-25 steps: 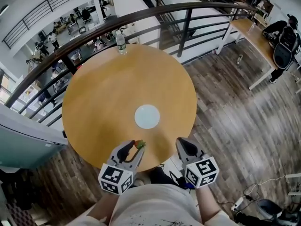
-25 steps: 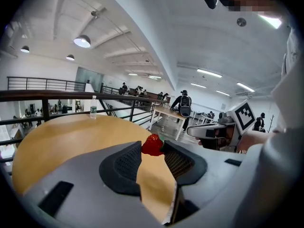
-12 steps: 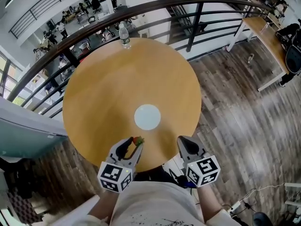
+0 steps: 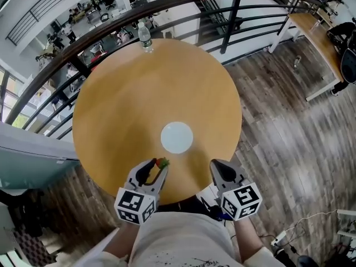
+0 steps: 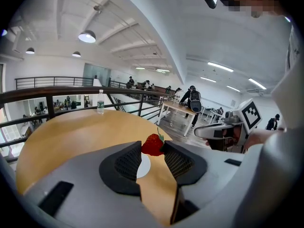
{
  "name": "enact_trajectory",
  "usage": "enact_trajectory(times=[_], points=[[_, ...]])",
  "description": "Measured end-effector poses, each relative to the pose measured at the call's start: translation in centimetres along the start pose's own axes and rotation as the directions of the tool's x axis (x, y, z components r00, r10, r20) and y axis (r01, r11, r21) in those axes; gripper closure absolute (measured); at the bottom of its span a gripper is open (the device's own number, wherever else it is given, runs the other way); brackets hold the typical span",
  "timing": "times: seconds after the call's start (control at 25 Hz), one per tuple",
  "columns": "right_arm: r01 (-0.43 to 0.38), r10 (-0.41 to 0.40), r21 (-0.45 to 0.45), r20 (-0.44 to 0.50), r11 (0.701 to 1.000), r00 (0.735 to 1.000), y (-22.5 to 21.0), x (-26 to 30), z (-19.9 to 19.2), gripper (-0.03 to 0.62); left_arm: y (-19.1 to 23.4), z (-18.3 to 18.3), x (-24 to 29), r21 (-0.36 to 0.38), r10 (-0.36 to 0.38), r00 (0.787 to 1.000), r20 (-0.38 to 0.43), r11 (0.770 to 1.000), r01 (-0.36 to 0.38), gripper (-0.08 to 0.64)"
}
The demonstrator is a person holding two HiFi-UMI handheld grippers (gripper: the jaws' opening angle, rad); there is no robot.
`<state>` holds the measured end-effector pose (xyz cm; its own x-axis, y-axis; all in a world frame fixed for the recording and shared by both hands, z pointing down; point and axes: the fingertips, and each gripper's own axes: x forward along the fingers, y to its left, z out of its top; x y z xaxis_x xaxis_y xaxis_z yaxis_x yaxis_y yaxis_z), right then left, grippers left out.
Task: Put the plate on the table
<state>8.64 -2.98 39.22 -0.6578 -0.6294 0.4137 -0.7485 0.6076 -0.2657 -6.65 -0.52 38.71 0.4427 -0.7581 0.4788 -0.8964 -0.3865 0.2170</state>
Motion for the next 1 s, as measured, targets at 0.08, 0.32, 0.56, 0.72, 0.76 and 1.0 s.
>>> enact_trajectory(times=[0.08,0.32,0.56,0.72,0.76,1.0], points=[[0.006,-0.005,0.007,-0.008,1.000,1.000,0.0,0.5,-0.4,0.568,0.5,-0.2,0.2,0.002,-0.007,1.000,-0.010,1.000,0.007,0.394],[0.010,-0.010,0.012,-0.035,1.000,0.999,-0.1,2.7,-0.9,0.568,2.2,-0.4,1.9,0.017,-0.022,0.999,-0.038,1.000,0.022,0.394],[-0.003,0.003,0.014,-0.056,1.000,0.998,0.1,5.8,-1.6,0.568,3.7,-1.0,4.3,0.047,-0.035,0.996,-0.081,0.998,0.039,0.394],[-0.005,0.006,0.024,-0.061,1.000,0.998,-0.1,7.1,-1.9,0.568,4.5,-1.6,6.0,0.059,-0.040,0.993,-0.109,0.997,0.047,0.394],[-0.005,0.007,0.025,-0.063,1.000,0.998,-0.2,7.3,-2.1,0.568,4.7,-1.7,6.4,0.061,-0.041,0.992,-0.116,0.997,0.048,0.394],[0.006,-0.002,0.044,-0.096,0.999,0.995,-1.2,8.9,-3.8,0.568,6.1,-3.2,9.4,0.066,-0.043,0.987,-0.156,0.996,0.054,0.394]])
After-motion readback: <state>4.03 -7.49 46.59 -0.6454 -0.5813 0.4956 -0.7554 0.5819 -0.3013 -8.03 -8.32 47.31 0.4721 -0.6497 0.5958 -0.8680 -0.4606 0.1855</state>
